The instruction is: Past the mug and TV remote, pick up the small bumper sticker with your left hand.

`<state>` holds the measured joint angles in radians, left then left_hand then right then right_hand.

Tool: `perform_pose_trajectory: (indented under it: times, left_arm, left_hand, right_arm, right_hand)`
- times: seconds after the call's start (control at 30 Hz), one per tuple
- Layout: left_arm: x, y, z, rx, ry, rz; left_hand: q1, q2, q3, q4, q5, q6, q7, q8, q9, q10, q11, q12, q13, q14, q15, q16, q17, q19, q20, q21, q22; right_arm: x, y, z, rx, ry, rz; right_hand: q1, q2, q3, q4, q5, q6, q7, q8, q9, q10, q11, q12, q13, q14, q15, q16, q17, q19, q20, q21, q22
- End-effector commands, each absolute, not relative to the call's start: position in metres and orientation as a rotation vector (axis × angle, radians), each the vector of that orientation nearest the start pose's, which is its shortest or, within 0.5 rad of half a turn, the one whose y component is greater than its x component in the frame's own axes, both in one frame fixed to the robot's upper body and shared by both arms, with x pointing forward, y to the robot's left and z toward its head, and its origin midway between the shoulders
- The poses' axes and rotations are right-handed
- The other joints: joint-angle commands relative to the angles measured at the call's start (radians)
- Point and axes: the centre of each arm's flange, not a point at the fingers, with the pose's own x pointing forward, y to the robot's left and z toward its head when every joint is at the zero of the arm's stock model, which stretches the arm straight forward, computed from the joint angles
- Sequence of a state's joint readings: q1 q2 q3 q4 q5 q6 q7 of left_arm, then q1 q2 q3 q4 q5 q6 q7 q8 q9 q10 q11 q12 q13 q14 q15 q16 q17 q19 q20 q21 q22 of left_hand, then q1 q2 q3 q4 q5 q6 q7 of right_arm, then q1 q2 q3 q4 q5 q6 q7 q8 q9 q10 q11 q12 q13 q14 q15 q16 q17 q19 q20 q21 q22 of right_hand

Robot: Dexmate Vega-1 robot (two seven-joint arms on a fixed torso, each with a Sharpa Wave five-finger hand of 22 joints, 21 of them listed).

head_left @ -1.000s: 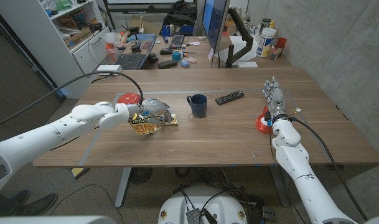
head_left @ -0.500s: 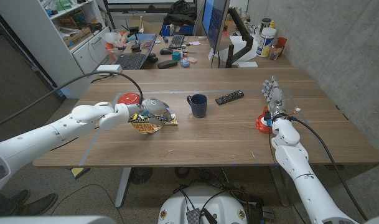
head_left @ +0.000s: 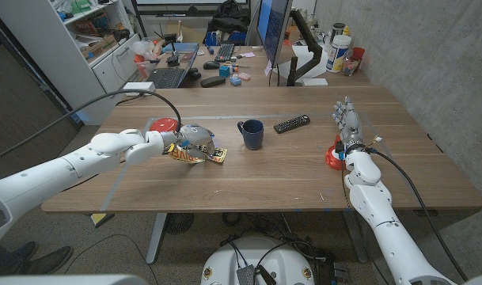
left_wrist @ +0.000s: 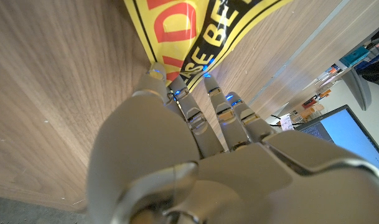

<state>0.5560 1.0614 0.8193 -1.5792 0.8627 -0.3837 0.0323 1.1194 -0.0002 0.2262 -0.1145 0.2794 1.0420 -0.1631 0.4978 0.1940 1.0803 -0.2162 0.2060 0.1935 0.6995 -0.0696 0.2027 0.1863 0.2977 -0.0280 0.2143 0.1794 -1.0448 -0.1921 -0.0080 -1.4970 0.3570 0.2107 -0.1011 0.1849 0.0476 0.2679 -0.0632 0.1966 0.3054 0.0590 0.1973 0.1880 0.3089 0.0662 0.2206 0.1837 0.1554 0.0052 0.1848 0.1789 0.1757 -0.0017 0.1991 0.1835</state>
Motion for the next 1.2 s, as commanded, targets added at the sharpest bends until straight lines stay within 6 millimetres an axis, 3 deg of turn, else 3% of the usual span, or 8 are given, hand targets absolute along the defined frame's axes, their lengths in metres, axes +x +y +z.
perform_pose_trajectory:
  times: [0.03, 1.2]
  left_arm:
    - [0.599, 0.269, -0.005, 2.075, -0.831, -0.313]
    - [0.588, 0.262, 0.028, 2.102, -0.907, -0.231]
  left_hand:
    - [0.01, 0.005, 0.006, -0.001, -0.005, 0.037, -0.034, 0.002, 0.003, 0.004, -0.001, -0.003, 0.003, 0.005, -0.139, -0.002, 0.002, 0.002, 0.008, -0.004, 0.001]
    - [0.011, 0.007, 0.011, 0.003, -0.022, 0.044, -0.03, 0.003, -0.002, 0.011, 0.0, -0.007, 0.005, 0.003, -0.137, -0.004, 0.004, 0.001, 0.013, -0.006, 0.002]
  right_arm:
    - [0.612, -0.308, -0.046, 0.199, -0.658, -0.084]
    - [0.612, -0.305, -0.041, 0.198, -0.67, -0.079]
  right_hand:
    - [-0.01, -0.002, -0.005, -0.001, 0.007, 0.007, -0.003, -0.002, 0.002, 0.007, 0.005, -0.005, 0.004, 0.002, 0.007, 0.0, 0.002, -0.005, -0.004, 0.0, 0.002]
    - [-0.01, -0.002, -0.007, -0.003, 0.008, 0.005, -0.004, -0.002, 0.002, 0.006, 0.005, -0.006, 0.004, 0.001, 0.008, -0.001, 0.002, -0.005, -0.003, 0.001, 0.002]
